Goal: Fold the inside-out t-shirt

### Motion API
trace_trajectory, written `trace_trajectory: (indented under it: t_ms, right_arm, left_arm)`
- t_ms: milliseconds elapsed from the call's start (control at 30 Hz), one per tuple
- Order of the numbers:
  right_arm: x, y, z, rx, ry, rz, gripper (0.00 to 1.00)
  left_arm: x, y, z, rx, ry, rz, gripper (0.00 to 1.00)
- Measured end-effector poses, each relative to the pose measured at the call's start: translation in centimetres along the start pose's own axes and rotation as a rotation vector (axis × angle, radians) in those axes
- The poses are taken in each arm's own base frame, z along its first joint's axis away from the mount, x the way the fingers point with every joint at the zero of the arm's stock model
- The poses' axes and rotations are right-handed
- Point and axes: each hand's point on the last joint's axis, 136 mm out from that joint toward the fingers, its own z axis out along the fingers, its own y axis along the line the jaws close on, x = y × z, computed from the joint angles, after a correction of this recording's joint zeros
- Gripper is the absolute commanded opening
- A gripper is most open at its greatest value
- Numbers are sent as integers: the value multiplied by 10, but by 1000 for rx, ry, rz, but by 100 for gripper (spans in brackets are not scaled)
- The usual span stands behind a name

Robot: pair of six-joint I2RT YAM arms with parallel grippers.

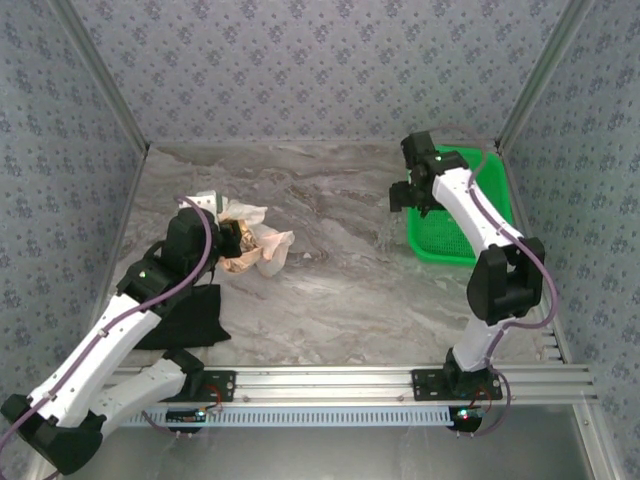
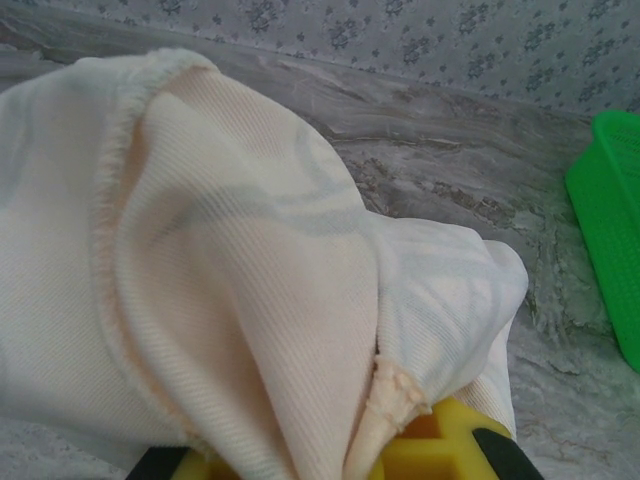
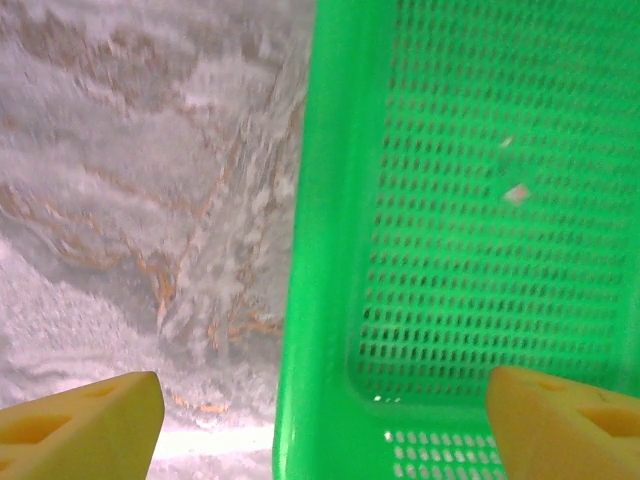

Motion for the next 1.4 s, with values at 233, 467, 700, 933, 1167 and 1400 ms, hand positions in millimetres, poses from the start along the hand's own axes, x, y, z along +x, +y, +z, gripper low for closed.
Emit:
trace_trajectory:
  t_ms: [233,467,700,933,1167,1400]
  right_arm:
    - [52,-31,56,111,215,-11,49]
    - [43,-36,65,67,211,-68,28]
    - [6,-54,82,113,185,-135,18]
    - [-28,-76,95,131,158,-132,23]
    - [-54,-84,99,102,111,-48,55]
    - [-39,-4,30,-129,-32,-32,71]
  left_arm:
    - [15,8,9,-27,38,0,0]
    - [20,9,16,-41,61,-6,0]
    - [21,8,18,-40,63,-20,0]
    - [20,7,18,-36,57,-30,0]
    - [42,8,36,-33,117,-45,0]
    - [93,-3,65,29,316,-33,66]
